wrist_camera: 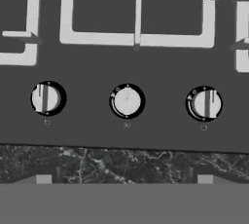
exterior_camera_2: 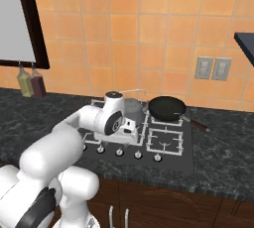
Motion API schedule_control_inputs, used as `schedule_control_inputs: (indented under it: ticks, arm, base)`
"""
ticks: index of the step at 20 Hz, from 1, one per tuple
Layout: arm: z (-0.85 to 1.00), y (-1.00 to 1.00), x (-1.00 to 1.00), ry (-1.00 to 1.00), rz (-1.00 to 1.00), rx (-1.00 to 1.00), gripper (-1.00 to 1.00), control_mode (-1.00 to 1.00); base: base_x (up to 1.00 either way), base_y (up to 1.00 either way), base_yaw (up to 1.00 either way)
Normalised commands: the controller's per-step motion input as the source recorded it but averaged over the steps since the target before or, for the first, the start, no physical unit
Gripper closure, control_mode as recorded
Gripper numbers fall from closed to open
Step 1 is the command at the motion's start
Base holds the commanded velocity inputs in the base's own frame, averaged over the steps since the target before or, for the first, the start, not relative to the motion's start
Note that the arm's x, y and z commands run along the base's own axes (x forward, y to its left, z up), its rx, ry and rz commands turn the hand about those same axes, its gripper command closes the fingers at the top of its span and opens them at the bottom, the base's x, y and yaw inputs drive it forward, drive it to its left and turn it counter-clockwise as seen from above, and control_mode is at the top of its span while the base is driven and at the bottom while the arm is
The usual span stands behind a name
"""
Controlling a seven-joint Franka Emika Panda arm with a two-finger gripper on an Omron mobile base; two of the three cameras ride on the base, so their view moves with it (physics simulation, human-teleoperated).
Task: Pick the kettle from the counter and place it on a stove burner. Then turn the burner on.
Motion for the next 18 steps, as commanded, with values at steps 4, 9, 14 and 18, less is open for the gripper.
schedule_control_inputs:
  ticks: [4,9,14,18]
  arm:
    - [-0.19,0.00,0.05,0.00,0.03,0.00,-1.00,-1.00]
    - [-0.25,0.00,0.14,0.00,0.05,0.00,-1.00,-1.00]
    - [-0.28,0.00,0.10,0.00,0.04,0.00,-1.00,-1.00]
    - [-0.20,0.00,0.10,0.00,0.04,0.00,-1.00,-1.00]
  base:
    - [0.00,0.00,0.00]
    - [0.00,0.00,0.00]
    - [0.00,0.00,0.00]
    - [0.00,0.00,0.00]
